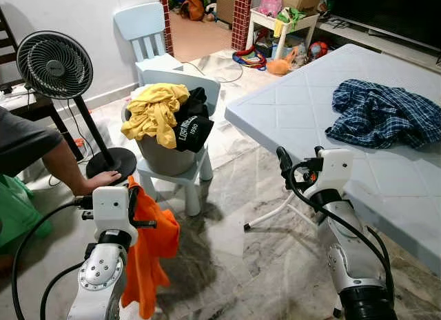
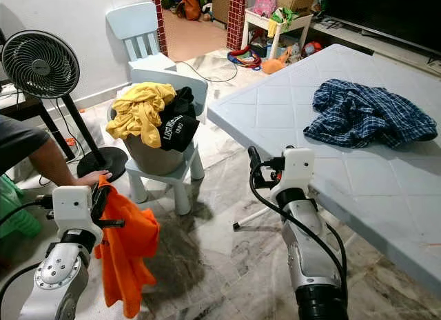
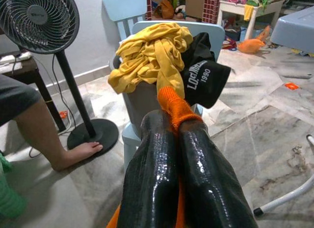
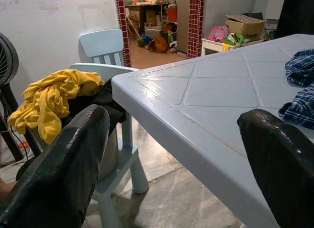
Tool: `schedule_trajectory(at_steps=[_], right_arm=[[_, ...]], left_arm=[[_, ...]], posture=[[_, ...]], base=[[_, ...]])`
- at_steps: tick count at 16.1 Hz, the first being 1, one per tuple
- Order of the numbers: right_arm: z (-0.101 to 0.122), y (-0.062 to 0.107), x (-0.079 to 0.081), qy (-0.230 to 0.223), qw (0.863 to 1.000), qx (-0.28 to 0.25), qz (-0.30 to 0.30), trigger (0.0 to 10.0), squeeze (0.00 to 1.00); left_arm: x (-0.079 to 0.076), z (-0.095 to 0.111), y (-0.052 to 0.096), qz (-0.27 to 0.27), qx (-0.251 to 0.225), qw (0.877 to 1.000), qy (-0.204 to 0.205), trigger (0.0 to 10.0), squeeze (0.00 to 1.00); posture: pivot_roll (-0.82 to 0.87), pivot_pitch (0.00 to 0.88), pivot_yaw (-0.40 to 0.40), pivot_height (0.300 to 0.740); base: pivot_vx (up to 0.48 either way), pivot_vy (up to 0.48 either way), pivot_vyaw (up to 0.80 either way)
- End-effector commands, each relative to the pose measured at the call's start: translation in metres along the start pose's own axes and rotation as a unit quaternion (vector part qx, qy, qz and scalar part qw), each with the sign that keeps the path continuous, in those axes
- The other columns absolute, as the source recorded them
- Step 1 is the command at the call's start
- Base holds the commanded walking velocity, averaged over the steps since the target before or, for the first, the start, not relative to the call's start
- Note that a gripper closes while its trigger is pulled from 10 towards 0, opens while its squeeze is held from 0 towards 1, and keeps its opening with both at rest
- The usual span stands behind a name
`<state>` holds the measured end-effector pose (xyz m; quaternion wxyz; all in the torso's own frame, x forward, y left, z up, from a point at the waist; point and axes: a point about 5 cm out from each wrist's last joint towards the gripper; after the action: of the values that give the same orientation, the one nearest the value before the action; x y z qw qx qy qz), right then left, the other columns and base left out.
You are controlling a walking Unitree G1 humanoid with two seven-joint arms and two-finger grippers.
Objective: Hang hanger
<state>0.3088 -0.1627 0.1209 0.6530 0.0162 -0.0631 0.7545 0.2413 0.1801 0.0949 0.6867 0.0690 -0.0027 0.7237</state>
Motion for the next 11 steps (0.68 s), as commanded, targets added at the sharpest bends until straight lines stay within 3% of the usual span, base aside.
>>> schedule_trajectory(at_steps=[1,9,11], right_arm=[[0.0005,-0.0004,-0.0008,-0.004,1.000,0.001,-0.003,10.0,0.00],[0.0019,-0.0002,-0.0018,-0.005,1.000,-0.002,-0.003,10.0,0.00],[0.0027,0.0001,-0.0018,-0.006,1.000,-0.005,-0.002,10.0,0.00]], left_arm=[[0.0006,0.0085,-0.0010,-0.001,-0.016,1.000,0.001,10.0,0.00],[-0.0012,0.0089,-0.0018,-0.002,-0.016,1.000,0.001,10.0,0.00],[-0.0023,0.0099,-0.0018,-0.009,-0.022,1.000,0.007,10.0,0.00]], posture=[[-0.05,0.000,0.000,0.740],[-0.05,0.000,-0.003,0.740],[-0.05,0.000,-0.003,0.740]], base=[[0.000,0.259,-0.80],[0.000,0.331,-0.80],[0.000,0.159,-0.21]])
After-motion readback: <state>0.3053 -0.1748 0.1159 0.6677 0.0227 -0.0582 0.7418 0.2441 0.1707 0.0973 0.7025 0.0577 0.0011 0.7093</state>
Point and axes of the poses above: a point about 5 cm out from each wrist's last joint towards the gripper, its own y axis pointing back from the gripper into the wrist, its own z axis along the axis of the wrist's last joint, x = y × z, and after that the axes turned 3 degrees about -y, right-handed
